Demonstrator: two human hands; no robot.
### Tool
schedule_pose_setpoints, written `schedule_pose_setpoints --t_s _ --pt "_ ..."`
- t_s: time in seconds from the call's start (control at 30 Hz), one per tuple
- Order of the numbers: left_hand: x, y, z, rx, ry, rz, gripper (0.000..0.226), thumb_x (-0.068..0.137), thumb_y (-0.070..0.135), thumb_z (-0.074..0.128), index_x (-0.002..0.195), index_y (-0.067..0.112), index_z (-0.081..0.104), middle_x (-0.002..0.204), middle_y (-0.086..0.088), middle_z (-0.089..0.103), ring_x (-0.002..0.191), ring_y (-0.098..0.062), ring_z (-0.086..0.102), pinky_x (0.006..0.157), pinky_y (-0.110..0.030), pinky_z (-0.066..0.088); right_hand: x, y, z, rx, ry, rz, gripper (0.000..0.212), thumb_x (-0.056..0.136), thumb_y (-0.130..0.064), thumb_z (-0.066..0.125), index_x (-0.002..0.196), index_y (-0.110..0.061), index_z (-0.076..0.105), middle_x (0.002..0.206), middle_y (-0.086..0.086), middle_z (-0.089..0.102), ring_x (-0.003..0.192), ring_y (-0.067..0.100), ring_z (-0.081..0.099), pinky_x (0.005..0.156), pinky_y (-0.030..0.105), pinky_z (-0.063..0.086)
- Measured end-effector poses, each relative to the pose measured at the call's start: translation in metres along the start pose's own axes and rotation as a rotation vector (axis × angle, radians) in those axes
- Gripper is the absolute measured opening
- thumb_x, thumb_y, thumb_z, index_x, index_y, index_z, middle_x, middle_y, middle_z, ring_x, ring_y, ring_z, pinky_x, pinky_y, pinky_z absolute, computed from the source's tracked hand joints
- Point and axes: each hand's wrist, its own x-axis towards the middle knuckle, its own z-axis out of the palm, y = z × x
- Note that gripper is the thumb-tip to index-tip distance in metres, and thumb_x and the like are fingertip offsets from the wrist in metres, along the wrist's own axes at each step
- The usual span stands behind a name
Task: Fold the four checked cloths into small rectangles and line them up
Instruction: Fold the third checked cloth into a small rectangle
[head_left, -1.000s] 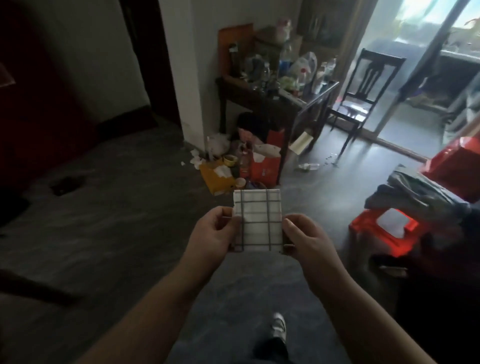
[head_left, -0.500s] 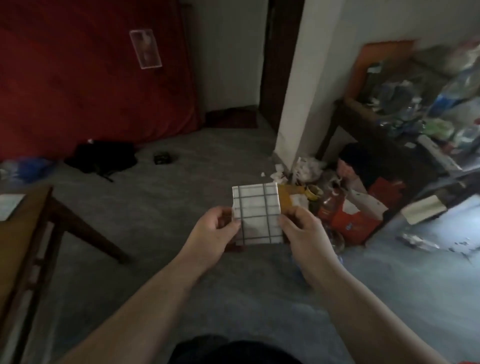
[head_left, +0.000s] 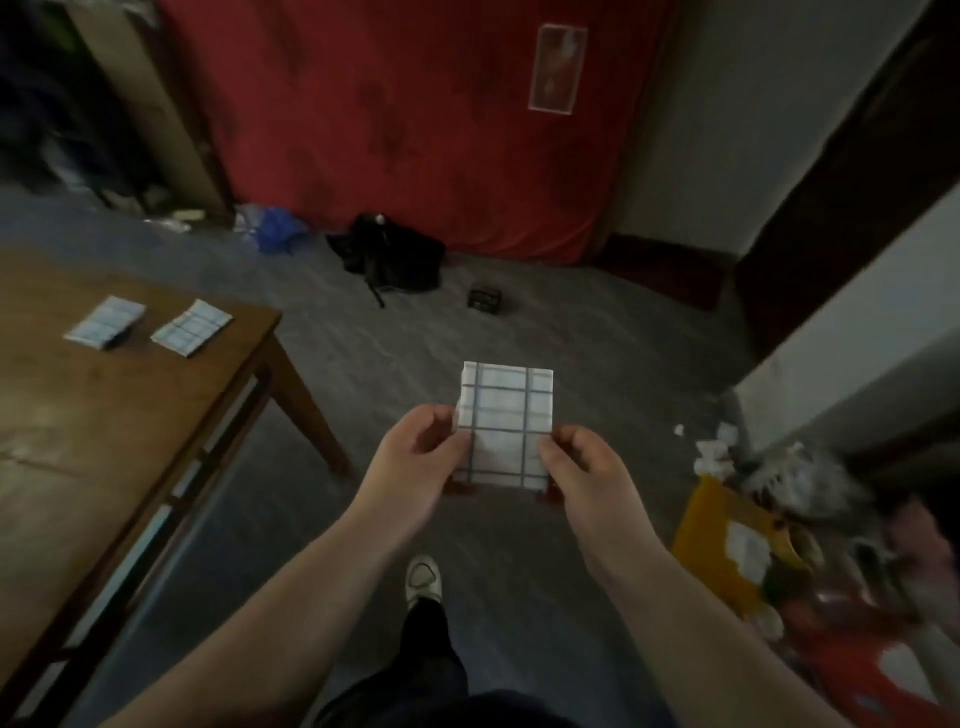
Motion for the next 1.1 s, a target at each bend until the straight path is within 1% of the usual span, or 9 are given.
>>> schedule_pose_setpoints --t_s 0.13,0.23,0.4,0.5,0.63,0.73,0.9,1.03,1.1 --pt "0.092 0.038 -0.034 -0.039 0.040 -0.037 0.011 0.099 0.017 0.062 0.108 0.022 0.068 0.099 0.003 0.077 0.089 -0.012 0.075 0.075 -0.036 0.063 0.094 -0.050 0.048 -0.015 -0.053 -0.010 0.011 0.103 -0.022 0.059 0.105 -0.023 0.069 0.099 -0.003 0.075 0.096 0.017 0.071 0.087 0.037 0.061" --pt "0.158 0.069 -0.055 -0.072 0.071 -0.062 0.011 0.098 0.021 0.064 0.109 0.022 0.068 0.098 0.003 0.076 0.086 -0.011 0.075 0.071 -0.030 0.062 0.156 -0.088 0.079 -0.015 -0.075 -0.047 0.011 0.103 -0.022 0.058 0.105 -0.024 0.068 0.102 -0.003 0.074 0.097 0.016 0.070 0.085 0.036 0.060" --pt "0.249 0.112 -0.074 -0.022 0.127 -0.028 0.009 0.098 0.018 0.064 0.106 0.020 0.067 0.098 0.003 0.075 0.087 -0.013 0.074 0.076 -0.034 0.063 0.246 -0.132 0.113 0.008 -0.113 -0.075 0.011 0.103 -0.024 0.058 0.107 -0.026 0.068 0.103 -0.004 0.076 0.097 0.014 0.072 0.085 0.037 0.061" --pt "0.301 0.127 -0.082 0.013 0.140 -0.007 0.008 0.098 0.020 0.064 0.106 0.020 0.067 0.095 0.005 0.075 0.087 -0.012 0.074 0.078 -0.035 0.063 0.305 -0.153 0.130 0.006 -0.143 -0.088 0.011 0.103 -0.024 0.059 0.109 -0.025 0.068 0.102 -0.005 0.076 0.095 0.013 0.072 0.081 0.033 0.059" --pt "0.386 0.143 -0.090 -0.017 0.198 0.031 0.007 0.099 0.016 0.063 0.103 0.013 0.068 0.098 -0.007 0.074 0.090 -0.025 0.072 0.080 -0.042 0.063 0.397 -0.177 0.153 0.017 -0.188 -0.125 0.010 0.103 -0.024 0.060 0.108 -0.024 0.069 0.103 -0.004 0.076 0.095 0.013 0.072 0.075 0.029 0.056" --pt "0.460 0.159 -0.092 -0.036 0.246 0.054 0.006 0.099 0.015 0.062 0.101 0.013 0.068 0.094 -0.005 0.074 0.085 -0.020 0.070 0.078 -0.040 0.062 0.474 -0.201 0.171 0.020 -0.226 -0.173 0.008 0.102 -0.022 0.061 0.105 -0.023 0.068 0.102 -0.001 0.076 0.094 0.016 0.072 0.073 0.029 0.056" --pt "0.578 0.205 -0.099 -0.113 0.328 0.072 0.007 0.099 0.013 0.061 0.100 0.014 0.067 0.090 -0.001 0.074 0.083 -0.019 0.070 0.076 -0.038 0.061 0.603 -0.256 0.204 -0.049 -0.319 -0.216 0.006 0.101 -0.026 0.063 0.104 -0.025 0.069 0.101 -0.001 0.076 0.092 0.020 0.073 0.081 0.042 0.062" --pt "0.645 0.238 -0.122 -0.143 0.457 0.105 0.006 0.099 0.010 0.061 0.097 0.013 0.066 0.086 -0.002 0.073 0.077 -0.019 0.068 0.076 -0.042 0.058 0.681 -0.308 0.248 -0.073 -0.422 -0.265 0.006 0.101 -0.023 0.063 0.099 -0.025 0.067 0.101 0.001 0.075 0.091 0.017 0.071 0.072 0.030 0.058" --pt "0.666 0.248 -0.143 -0.180 0.534 0.107 0.007 0.098 0.009 0.061 0.095 0.013 0.066 0.084 -0.002 0.072 0.077 -0.020 0.067 0.075 -0.044 0.057 0.706 -0.329 0.279 -0.079 -0.477 -0.281 0.006 0.101 -0.021 0.064 0.097 -0.025 0.067 0.100 0.006 0.075 0.088 0.017 0.069 0.068 0.027 0.056"
